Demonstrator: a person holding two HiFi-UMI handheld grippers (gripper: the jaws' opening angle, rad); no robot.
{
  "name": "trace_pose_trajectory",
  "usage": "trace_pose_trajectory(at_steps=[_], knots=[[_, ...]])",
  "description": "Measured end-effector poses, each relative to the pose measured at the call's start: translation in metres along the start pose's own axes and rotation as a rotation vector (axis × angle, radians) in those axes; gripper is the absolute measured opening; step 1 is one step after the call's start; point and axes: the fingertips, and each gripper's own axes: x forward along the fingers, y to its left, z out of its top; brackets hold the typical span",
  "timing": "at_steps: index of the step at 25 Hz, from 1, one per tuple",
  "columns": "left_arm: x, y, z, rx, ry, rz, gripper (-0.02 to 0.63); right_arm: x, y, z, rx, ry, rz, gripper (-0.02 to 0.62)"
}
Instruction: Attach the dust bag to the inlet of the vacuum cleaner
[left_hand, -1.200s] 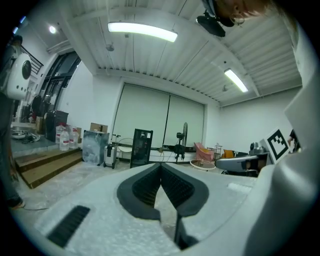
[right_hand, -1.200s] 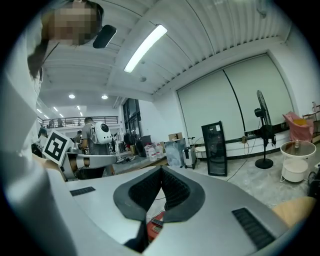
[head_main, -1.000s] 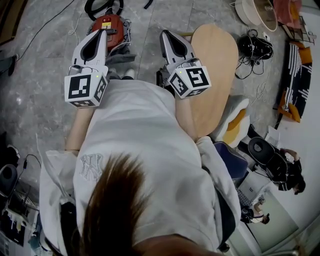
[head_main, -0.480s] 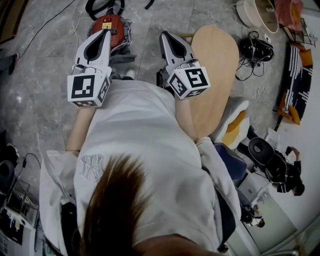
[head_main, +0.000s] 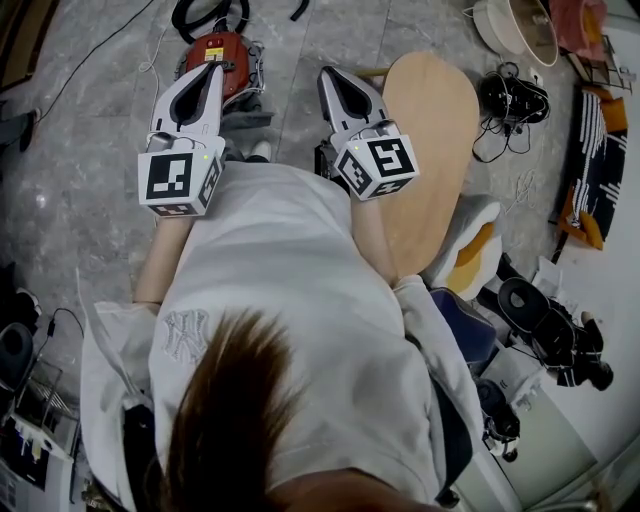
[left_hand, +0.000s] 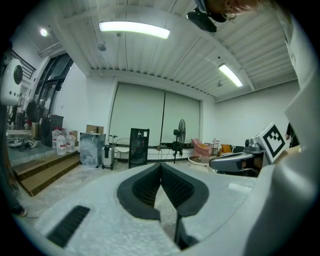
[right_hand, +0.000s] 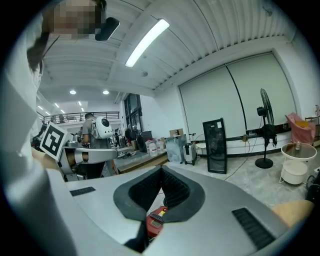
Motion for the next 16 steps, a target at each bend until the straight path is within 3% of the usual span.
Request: trace_pose_trajectory(at_steps=[16], knots=[[0.0004,-0.0061,-0.0082,0.014,0.023,-0.019,0.017,-0.0082,-0.0069,-0.0091,0.015,0.001,-0.028,0.002]])
